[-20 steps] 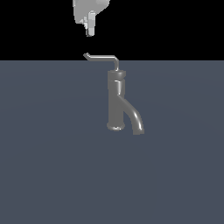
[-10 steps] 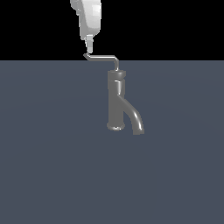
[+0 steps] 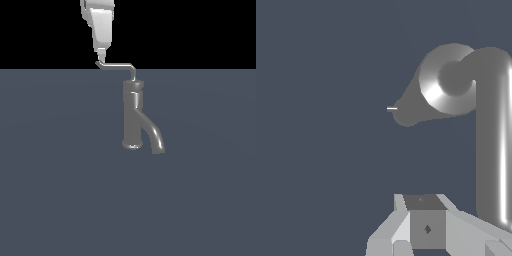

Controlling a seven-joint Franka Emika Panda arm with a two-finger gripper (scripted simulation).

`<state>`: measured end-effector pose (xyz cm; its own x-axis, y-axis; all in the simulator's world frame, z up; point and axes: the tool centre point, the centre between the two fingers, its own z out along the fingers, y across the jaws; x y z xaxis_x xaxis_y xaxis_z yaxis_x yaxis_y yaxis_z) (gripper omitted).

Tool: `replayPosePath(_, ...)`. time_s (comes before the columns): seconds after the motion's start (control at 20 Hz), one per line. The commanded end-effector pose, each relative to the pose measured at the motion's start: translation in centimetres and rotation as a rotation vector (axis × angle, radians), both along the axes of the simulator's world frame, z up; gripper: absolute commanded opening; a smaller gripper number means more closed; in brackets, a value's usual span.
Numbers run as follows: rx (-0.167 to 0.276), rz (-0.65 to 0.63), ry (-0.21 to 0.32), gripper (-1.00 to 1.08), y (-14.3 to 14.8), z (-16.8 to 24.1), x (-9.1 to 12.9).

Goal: Turn on the faucet by rotating a designated handle.

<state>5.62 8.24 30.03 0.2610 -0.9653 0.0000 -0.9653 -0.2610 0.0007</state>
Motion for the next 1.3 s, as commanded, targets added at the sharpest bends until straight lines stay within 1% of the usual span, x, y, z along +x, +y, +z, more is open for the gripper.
replayPosePath(0.0, 0.0, -0.002, -0.001, -1.0, 0.0, 0.0, 0.0)
replayPosePath(0.1, 0.0, -0.002, 0.0, -1.0, 0.0, 0.0, 0.0)
replayPosePath(1.25, 0.0, -0.003, -0.001, -1.0, -1.4, 0.0, -6.6)
